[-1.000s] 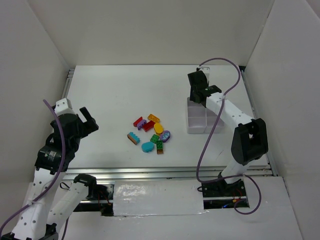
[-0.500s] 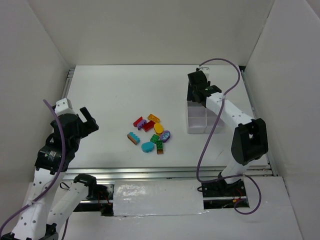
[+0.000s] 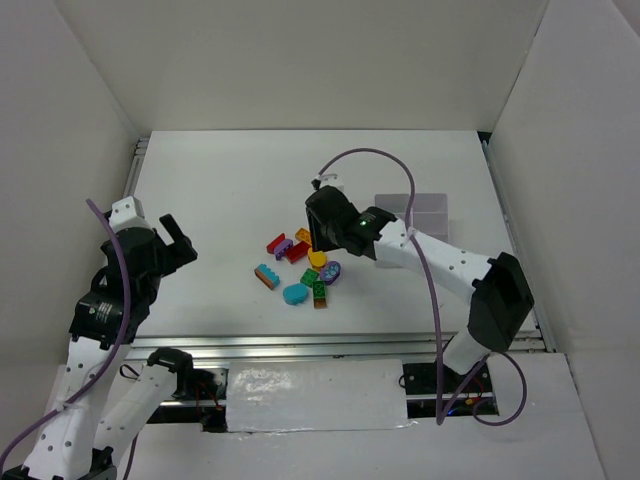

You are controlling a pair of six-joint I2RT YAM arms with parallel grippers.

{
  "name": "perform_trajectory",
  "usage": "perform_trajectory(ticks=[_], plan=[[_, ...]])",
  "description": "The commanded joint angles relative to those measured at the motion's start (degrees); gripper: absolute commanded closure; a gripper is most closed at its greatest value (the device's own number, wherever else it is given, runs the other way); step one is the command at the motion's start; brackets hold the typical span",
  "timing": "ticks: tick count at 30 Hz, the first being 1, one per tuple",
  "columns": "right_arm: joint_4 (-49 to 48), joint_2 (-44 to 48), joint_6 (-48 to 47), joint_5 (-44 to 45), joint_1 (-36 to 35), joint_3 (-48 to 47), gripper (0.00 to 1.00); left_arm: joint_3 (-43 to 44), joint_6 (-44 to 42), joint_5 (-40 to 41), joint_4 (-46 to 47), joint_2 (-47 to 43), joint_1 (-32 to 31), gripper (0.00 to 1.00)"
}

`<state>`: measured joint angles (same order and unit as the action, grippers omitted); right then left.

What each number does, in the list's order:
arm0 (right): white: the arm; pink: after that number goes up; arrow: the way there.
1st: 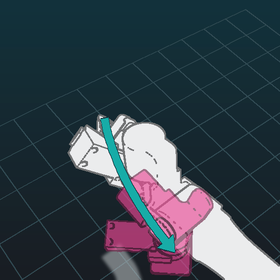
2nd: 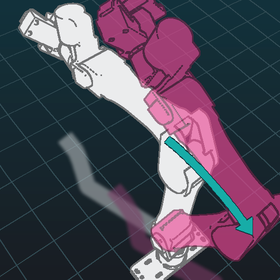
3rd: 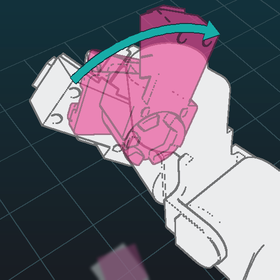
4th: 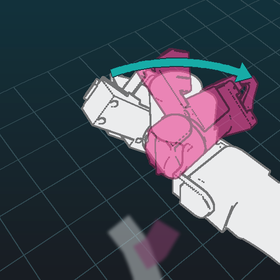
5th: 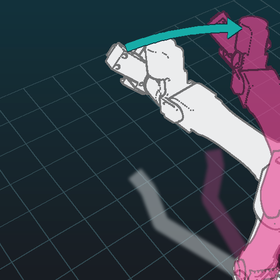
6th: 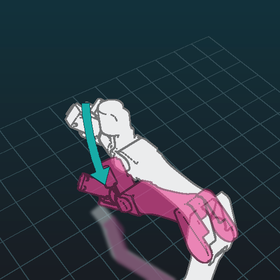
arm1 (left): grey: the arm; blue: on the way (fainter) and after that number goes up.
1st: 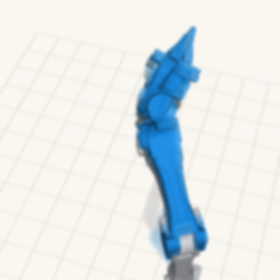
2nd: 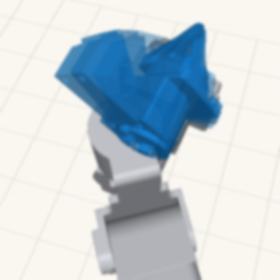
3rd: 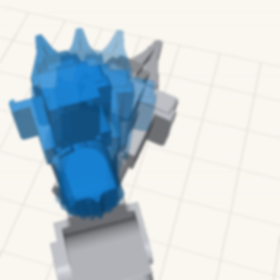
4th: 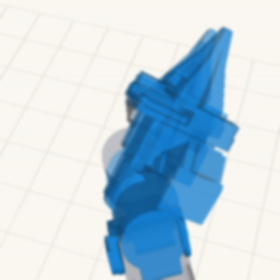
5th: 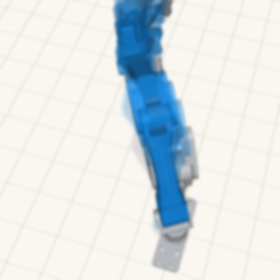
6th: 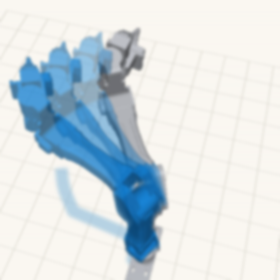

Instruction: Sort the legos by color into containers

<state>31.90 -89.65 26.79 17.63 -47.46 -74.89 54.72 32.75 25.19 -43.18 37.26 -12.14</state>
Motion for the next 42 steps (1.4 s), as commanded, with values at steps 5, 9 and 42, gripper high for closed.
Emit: perform_trajectory(ticks=[5,9,42], plan=[[2.99,-11.14,-0.86,-7.43,-2.19,-6.75,0.56,-0.14,-1.55,-0.49,2.40,-0.43,0.19,0.01],[4.92,-15.02,1.60,-6.47,-3.16,-8.78,0.44,-0.14,-1.46,-0.40,2.40,-0.95,0.19,0.01],[2.38,-24.79,0.20,-8.22,-4.66,-5.00,0.41,-0.31,-1.82,-1.02,2.57,-1.13,0.19,0.01]])
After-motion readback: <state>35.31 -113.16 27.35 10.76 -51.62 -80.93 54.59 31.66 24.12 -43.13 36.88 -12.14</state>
